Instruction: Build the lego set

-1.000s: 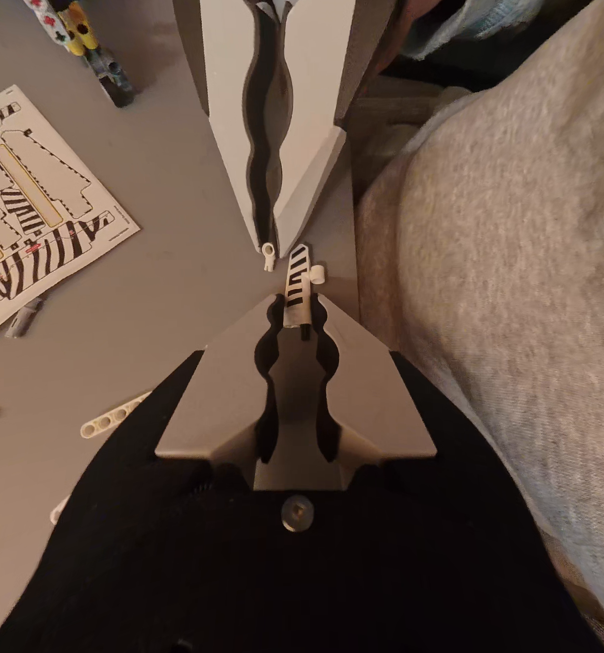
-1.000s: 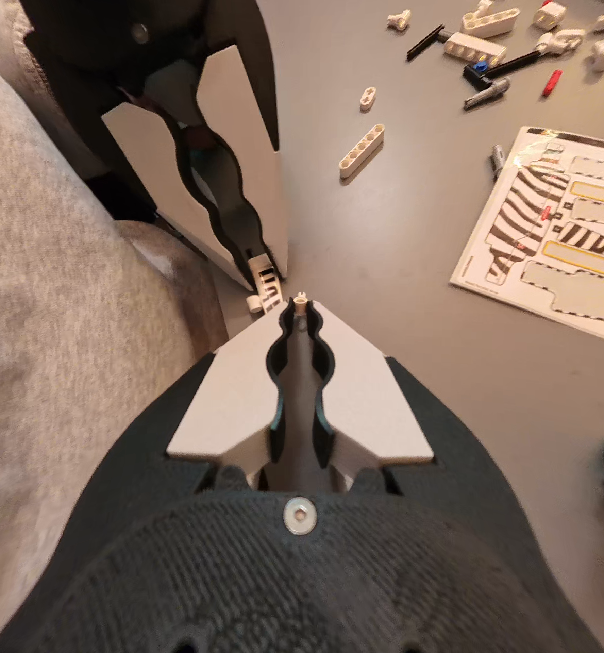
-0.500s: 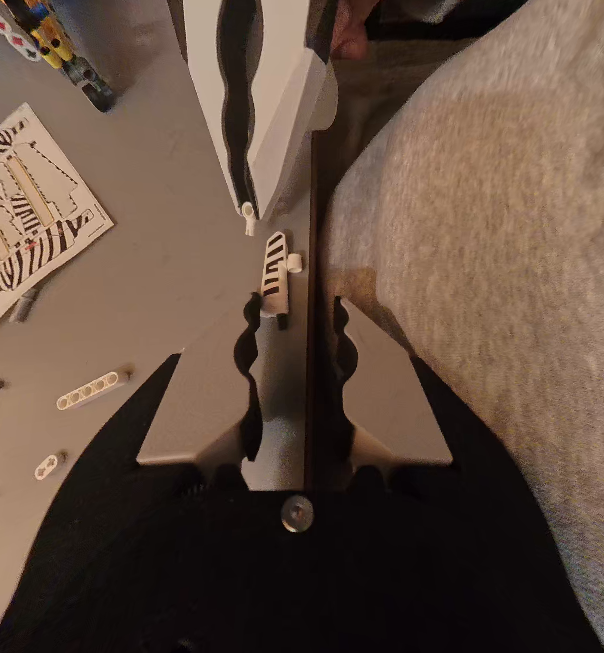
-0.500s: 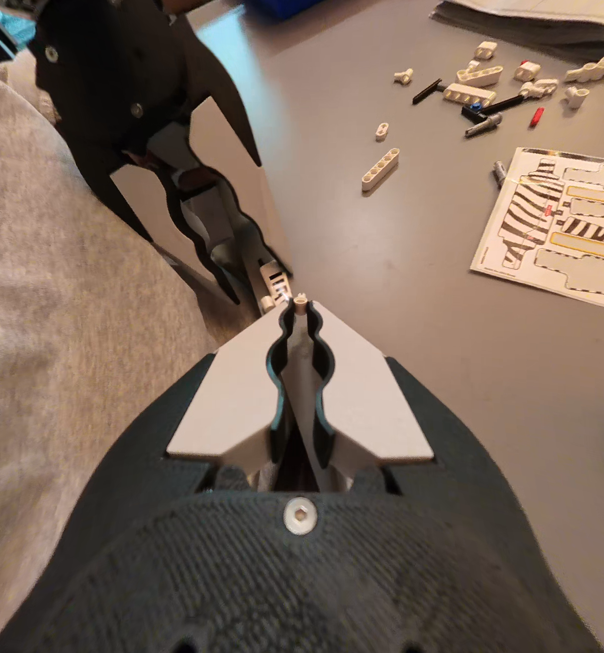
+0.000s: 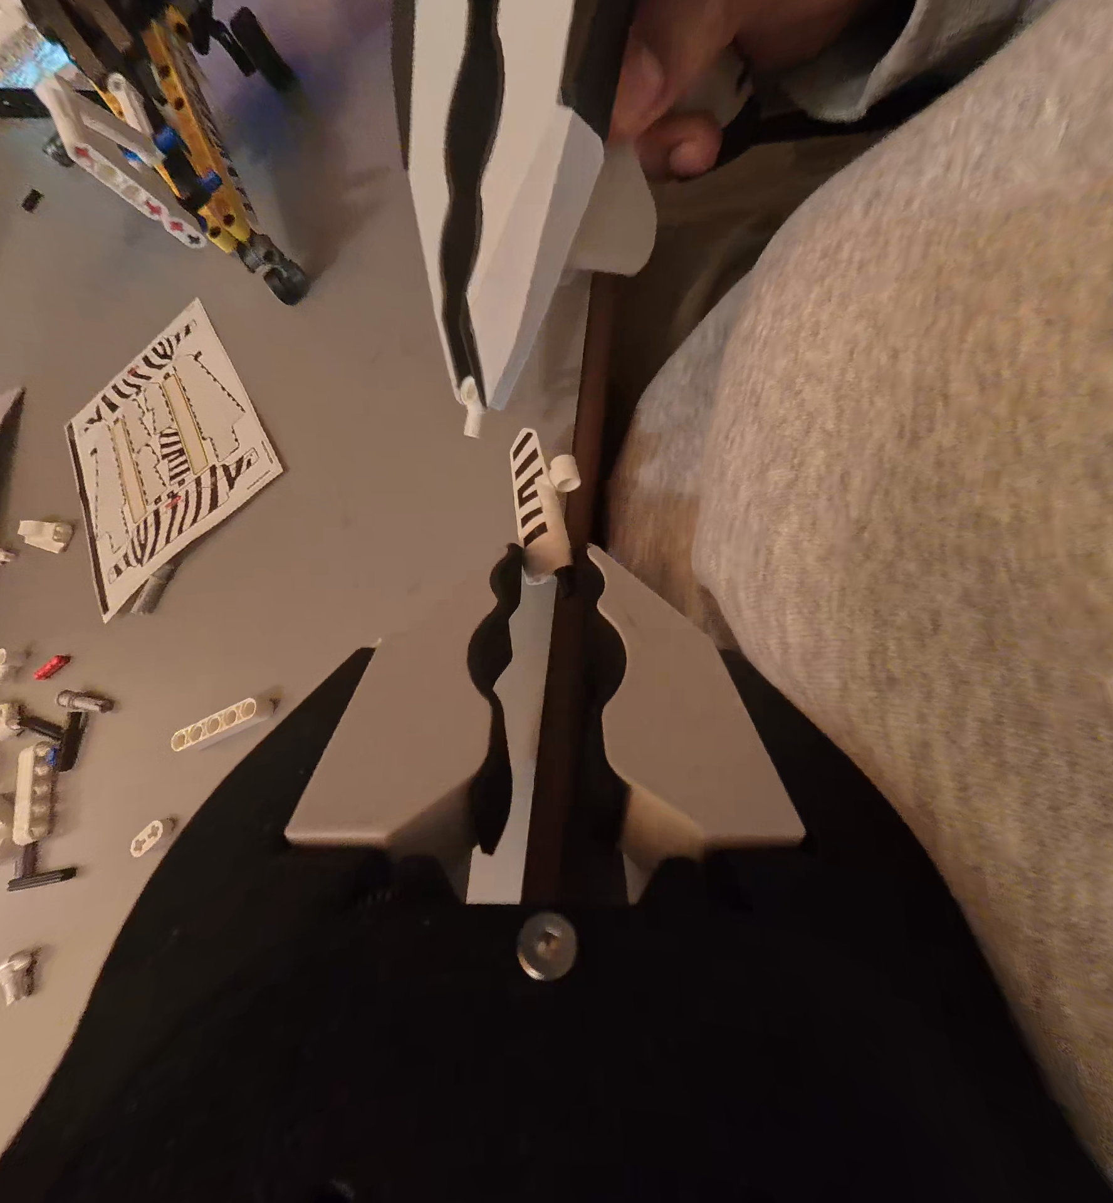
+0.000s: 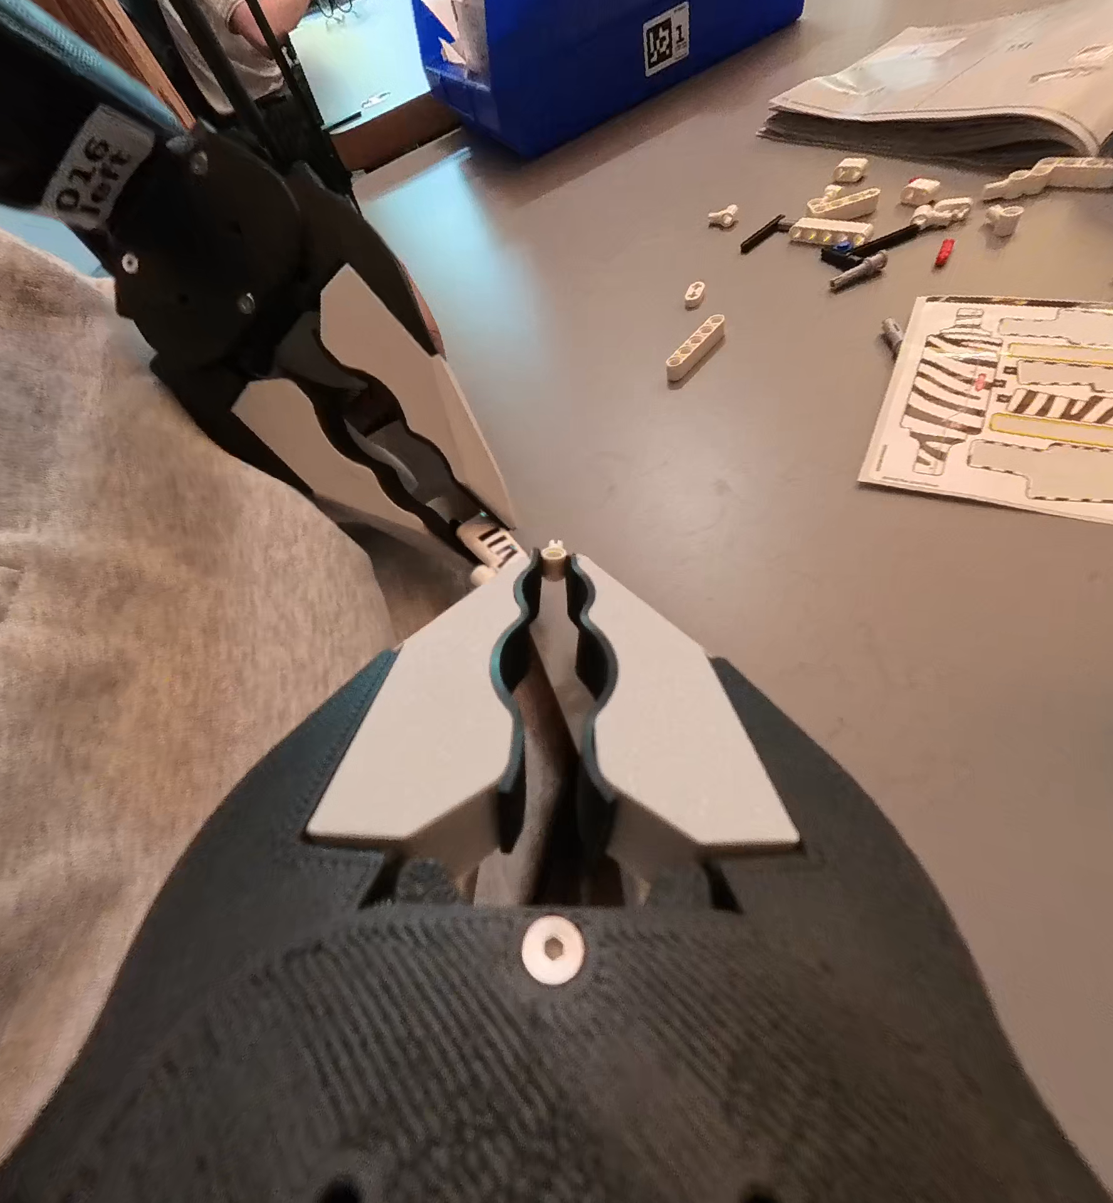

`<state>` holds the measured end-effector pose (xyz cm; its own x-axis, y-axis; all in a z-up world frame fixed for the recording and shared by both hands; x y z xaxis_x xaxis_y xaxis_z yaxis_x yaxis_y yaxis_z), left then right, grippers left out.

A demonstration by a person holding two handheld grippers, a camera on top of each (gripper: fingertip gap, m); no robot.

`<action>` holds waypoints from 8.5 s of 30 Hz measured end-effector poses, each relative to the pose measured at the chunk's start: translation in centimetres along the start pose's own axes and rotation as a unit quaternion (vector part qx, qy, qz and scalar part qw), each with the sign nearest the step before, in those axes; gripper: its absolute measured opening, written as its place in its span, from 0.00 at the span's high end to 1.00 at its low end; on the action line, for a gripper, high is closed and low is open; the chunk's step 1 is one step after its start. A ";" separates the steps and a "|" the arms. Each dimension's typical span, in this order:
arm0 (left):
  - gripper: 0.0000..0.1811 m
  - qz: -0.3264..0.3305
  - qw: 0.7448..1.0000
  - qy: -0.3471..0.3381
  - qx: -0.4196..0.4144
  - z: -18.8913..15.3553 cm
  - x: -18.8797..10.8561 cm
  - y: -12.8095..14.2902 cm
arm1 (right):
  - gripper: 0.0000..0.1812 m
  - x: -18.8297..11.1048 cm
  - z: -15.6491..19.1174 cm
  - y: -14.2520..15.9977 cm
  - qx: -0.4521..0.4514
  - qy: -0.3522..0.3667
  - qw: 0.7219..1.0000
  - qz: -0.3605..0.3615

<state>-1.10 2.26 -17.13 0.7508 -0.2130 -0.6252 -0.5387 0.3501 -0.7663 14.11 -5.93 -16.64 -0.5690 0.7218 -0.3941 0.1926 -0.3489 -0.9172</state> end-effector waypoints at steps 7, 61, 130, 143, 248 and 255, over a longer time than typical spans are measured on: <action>0.92 0.007 0.975 0.111 -0.193 1.8 0.1 -0.4 | 0.97 -0.5 0.7 -0.9 -0.077 0.009 0.997 -0.026; 0.94 -0.008 0.919 0.177 -0.353 5.2 2.9 -1.2 | 0.97 1.8 -1.3 0.1 -0.014 0.039 0.993 0.114; 0.97 -0.014 0.965 0.118 -0.235 3.0 3.6 -1.7 | 0.97 3.9 -2.5 -5.3 -0.231 -0.234 0.861 0.389; 0.97 -0.019 0.964 0.120 -0.237 3.0 3.5 -1.7 | 0.97 2.9 -2.3 -4.7 -0.224 -0.204 0.882 0.360; 0.95 -0.016 0.964 0.077 -0.253 3.2 3.7 -1.6 | 0.97 4.0 0.3 -4.8 -0.331 -0.046 0.834 0.439; 0.95 -0.015 0.958 0.077 -0.278 3.7 3.8 -1.5 | 0.97 4.4 0.1 -4.9 -0.349 -0.037 0.823 0.446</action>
<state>3.94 4.28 -17.79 0.7274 -0.3625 -0.5827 -0.6695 -0.1881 -0.7186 10.59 -1.17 -13.88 0.0062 0.3162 -0.9487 0.9579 -0.2742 -0.0851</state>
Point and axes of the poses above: each gripper's, where its closed fingertips meet, x out along the fingers, y out of its underside, z = x × y across the jaws, the point moved 9 cm from there along -x, back along the fingers, and after that the axes turned 13 degrees about -x, right-handed, at the moved point
